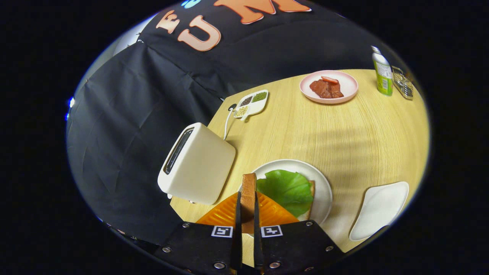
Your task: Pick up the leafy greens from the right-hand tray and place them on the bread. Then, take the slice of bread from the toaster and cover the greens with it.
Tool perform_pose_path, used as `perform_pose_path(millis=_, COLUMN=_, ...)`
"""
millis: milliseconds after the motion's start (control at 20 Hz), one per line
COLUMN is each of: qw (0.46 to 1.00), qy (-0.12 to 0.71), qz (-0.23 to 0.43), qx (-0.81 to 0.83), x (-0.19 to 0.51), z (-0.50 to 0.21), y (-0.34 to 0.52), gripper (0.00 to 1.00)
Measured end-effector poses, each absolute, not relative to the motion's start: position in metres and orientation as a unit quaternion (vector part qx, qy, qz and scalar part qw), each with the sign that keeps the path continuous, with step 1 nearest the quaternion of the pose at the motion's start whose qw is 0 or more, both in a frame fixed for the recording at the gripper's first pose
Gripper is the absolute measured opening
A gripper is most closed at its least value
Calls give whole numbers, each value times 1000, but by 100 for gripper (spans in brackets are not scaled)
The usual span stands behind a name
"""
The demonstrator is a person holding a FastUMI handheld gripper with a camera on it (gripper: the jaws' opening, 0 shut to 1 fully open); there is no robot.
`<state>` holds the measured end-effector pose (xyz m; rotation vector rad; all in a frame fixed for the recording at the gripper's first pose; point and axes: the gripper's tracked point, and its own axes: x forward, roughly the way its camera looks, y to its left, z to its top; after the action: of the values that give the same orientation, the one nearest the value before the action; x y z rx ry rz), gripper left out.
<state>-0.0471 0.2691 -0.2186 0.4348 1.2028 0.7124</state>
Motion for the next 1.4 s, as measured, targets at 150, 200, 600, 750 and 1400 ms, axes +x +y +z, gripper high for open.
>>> perform_pose_path(millis=150, qw=750, qy=551, qz=306, qx=200, x=-48, z=-238, y=256, gripper=12)
perform_pose_path(millis=200, qw=751, qy=551, qz=303, qx=200, x=-48, z=-242, y=253, gripper=12)
perform_pose_path(millis=600, qw=819, qy=491, qz=277, qx=107, x=-34, z=-265, y=221, gripper=35)
perform_pose_path(millis=750, qw=856, qy=443, qz=253, qx=78, x=-15, z=-258, y=204, gripper=45)
perform_pose_path(millis=1400, qw=981, qy=147, qz=128, qx=24, x=46, z=-114, y=113, gripper=84)
